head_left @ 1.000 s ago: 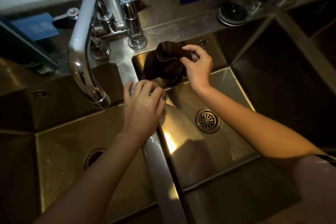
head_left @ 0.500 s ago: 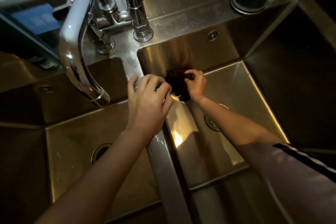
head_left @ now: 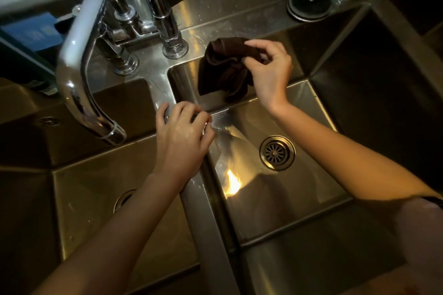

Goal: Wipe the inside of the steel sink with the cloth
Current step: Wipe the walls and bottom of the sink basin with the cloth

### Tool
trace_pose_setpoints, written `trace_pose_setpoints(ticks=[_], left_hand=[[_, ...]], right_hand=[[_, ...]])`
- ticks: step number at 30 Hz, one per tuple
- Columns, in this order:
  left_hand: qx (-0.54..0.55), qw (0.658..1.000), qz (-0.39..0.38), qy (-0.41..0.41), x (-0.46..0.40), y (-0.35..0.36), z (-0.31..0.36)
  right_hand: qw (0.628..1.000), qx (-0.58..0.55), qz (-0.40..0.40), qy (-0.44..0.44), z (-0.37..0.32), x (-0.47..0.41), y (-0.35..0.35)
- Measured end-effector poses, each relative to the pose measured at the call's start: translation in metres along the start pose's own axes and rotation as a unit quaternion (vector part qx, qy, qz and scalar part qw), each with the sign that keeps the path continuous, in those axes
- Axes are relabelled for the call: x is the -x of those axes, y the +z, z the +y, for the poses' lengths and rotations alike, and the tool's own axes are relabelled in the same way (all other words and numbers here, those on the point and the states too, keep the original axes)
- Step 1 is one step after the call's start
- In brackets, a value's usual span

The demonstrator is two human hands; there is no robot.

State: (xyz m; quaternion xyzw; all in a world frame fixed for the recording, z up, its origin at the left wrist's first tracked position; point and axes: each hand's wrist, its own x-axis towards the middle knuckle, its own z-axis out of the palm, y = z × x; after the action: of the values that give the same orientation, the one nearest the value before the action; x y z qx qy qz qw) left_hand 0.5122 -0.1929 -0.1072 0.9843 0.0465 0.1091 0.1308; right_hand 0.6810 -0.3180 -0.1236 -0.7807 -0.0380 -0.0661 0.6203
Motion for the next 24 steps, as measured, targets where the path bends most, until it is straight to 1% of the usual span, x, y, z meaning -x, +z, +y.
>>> trace_pose_setpoints(ticks=[3,6,10,13,17,20,22,24], left_hand=[[0.000,1.000,0.009,0.005,0.000,0.001,0.000],[-0.003,1.000,0.013,0.004,0.000,0.002,0.000],[-0.003,1.000,0.016,-0.001,0.000,0.003,-0.001],[-0.001,1.000,0.019,-0.001,0.000,0.003,-0.001],[0.000,1.000,0.021,-0.001,0.000,0.002,-0.001],[-0.002,1.000,0.024,-0.002,0.000,0.002,-0.001],[-0.003,1.000,0.023,-0.004,0.000,0.001,-0.001],[-0.006,1.000,0.021,-0.005,0.000,0.001,0.000]], right_hand=[[1.000,0.019,0.005,-0.008,0.022,0.008,0.009],[0.998,0.065,-0.013,0.001,0.058,0.020,0.027],[0.985,0.149,-0.067,0.063,0.101,0.040,0.054],[0.976,0.174,-0.088,0.096,0.116,0.053,0.067],[0.982,0.146,-0.057,0.109,0.100,0.056,0.069],[0.991,0.106,-0.045,0.072,0.064,0.049,0.061],[0.997,0.057,-0.034,0.040,0.033,0.043,0.055],[0.999,0.002,-0.030,0.028,0.005,0.039,0.051]])
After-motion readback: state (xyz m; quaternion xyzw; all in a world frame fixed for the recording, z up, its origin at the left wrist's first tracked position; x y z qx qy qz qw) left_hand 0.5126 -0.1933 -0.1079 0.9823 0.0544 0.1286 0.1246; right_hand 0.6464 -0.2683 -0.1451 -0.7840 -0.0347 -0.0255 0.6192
